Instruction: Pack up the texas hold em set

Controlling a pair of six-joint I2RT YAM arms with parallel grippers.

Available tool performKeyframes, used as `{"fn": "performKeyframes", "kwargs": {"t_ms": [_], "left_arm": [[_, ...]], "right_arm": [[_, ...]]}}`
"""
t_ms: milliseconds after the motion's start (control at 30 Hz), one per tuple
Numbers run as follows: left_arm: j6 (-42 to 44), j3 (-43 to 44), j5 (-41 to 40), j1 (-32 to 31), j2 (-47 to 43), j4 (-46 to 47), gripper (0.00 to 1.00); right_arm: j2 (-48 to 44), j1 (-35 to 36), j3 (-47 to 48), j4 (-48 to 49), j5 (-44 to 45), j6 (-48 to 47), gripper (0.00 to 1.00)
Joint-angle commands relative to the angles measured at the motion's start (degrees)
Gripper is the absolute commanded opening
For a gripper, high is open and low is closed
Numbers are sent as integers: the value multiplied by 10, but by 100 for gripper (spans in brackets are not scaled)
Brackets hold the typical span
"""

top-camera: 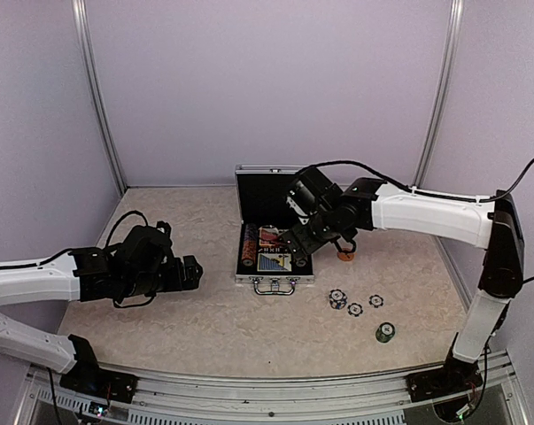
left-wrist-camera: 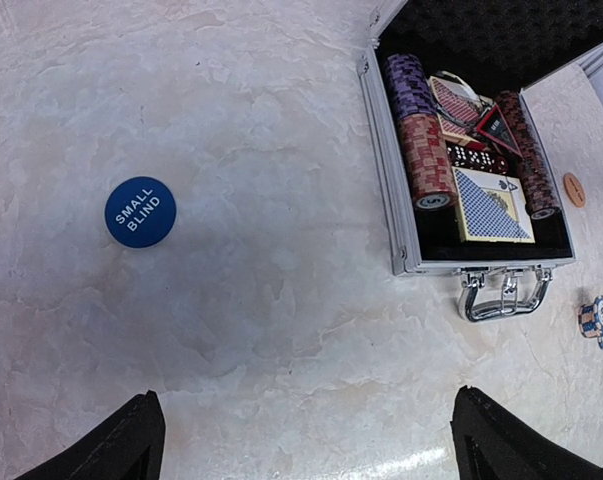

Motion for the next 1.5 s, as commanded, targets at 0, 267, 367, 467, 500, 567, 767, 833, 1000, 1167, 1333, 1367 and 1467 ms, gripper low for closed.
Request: {"fn": "performKeyframes", "kwargs": {"t_ms": [0,267,367,467,500,567,767,833,1000,1167,1333,1367,1467], "left_arm": [[9,6,1,-2,-3,13,99],[12,7,1,-5,-1,17,99],[13,7,0,-6,-1,18,99],[16,7,-1,-7,-1,19,99],[17,7,-2,-7,-1,19,99],[19,7,-4,-7,-1,19,99],[25,11,-3,-6,4,25,99],[26,14,-2,-7,7,27,99],[31,22,0,-7,15,30,99],[35,28,5,-7,21,34,99],[41,37,13,-7,30,33,99],[42,38,14,-7,32,34,99],[42,41,17,-8,37,35,99]], "right_arm": [[-48,1,-38,-65,-1,75,100],[-110,1,-110,-122,-10,181,100],[-131,1,-140,-139,-15,222,100],[-157,0,-178,-151,-23,263,99],[-166,0,-191,-156,-25,278,99],[-180,0,-218,-172,-26,309,99],[-225,0,-281,-227,-25,392,99],[-245,0,-305,-231,-33,407,99],[-283,0,-351,-231,-58,432,98],[-303,0,-394,-210,-86,445,97],[-321,0,-428,-184,-114,453,94],[-324,0,-434,-177,-121,453,93],[-329,-1,-451,-156,-139,450,92]]}}
